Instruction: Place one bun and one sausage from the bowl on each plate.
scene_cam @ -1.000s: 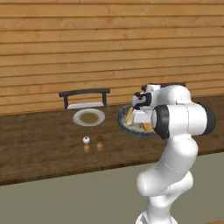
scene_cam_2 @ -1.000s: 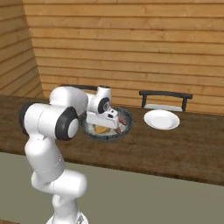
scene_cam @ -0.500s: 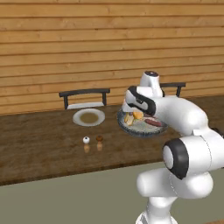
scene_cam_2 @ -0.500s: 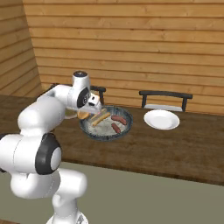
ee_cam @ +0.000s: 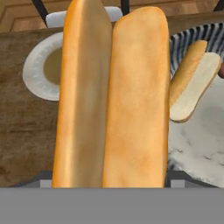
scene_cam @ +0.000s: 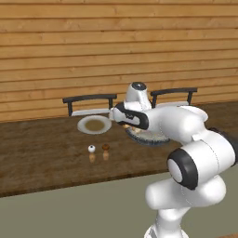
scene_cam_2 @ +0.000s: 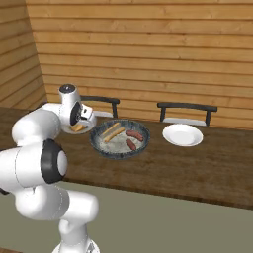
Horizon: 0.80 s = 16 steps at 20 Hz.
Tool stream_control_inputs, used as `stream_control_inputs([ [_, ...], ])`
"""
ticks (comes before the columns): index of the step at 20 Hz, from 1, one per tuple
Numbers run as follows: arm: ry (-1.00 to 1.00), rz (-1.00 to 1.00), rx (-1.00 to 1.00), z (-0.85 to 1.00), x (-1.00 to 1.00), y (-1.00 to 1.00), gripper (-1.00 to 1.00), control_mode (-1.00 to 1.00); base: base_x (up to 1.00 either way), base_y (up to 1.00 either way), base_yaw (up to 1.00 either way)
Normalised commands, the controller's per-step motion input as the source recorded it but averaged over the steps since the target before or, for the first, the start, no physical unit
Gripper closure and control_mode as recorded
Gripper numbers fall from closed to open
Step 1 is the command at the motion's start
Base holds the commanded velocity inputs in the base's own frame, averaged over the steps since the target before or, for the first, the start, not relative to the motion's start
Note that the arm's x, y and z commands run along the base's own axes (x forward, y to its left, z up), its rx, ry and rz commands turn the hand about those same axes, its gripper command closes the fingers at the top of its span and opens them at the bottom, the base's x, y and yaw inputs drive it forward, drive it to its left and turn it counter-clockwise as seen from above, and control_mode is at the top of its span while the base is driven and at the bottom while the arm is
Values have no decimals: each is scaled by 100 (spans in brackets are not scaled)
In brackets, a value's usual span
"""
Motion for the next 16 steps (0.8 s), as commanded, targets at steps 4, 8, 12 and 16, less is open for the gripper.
stream_control_inputs([
  [4, 0, 0, 0, 0, 11, 25, 100, -100, 0, 0, 0],
  [8, 0, 0, 0, 0, 15, 9, 100, -100, 0, 0, 0],
  [12, 0, 0, 0, 0, 56, 19, 100, -100, 0, 0, 0],
  [16, 0, 0, 0, -3, 65, 7, 100, -100, 0, 0, 0],
])
